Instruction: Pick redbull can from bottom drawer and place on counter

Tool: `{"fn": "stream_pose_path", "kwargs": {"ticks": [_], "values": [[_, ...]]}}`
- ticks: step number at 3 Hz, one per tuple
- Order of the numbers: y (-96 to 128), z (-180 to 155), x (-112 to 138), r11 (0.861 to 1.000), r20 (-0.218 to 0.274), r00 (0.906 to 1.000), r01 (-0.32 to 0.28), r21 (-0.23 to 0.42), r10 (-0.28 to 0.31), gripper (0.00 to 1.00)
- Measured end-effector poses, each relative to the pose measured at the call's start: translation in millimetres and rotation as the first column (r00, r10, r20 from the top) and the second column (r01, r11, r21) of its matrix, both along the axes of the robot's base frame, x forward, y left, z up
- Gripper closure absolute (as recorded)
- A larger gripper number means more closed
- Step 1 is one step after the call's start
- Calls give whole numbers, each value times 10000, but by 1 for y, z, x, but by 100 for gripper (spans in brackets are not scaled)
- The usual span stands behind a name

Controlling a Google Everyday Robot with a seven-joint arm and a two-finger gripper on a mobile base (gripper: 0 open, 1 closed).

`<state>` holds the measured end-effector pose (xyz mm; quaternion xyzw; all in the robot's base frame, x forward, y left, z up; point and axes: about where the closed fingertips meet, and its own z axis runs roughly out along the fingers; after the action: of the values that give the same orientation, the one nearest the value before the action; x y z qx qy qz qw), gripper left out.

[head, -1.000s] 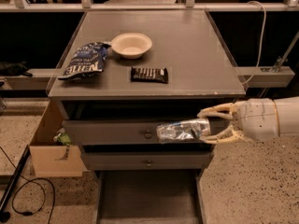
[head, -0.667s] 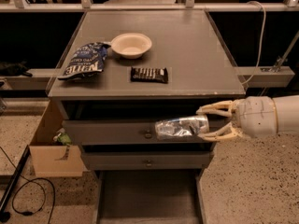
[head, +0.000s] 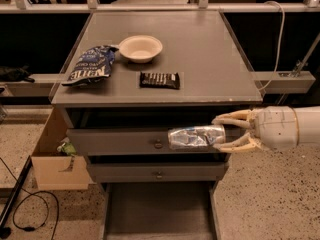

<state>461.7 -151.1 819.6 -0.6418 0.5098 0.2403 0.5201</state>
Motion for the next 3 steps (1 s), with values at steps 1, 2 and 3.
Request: {"fn": "stream_pose_path", "kwargs": {"ticks": [1, 2, 3], "values": [[-1, -12, -5, 9959, -409, 9971, 670, 606, -646, 100], [-1, -1, 0, 9952, -323, 9971, 712, 676, -691, 100], [-7, 29, 18, 9964, -339, 9981, 543, 655, -522, 100]]}}
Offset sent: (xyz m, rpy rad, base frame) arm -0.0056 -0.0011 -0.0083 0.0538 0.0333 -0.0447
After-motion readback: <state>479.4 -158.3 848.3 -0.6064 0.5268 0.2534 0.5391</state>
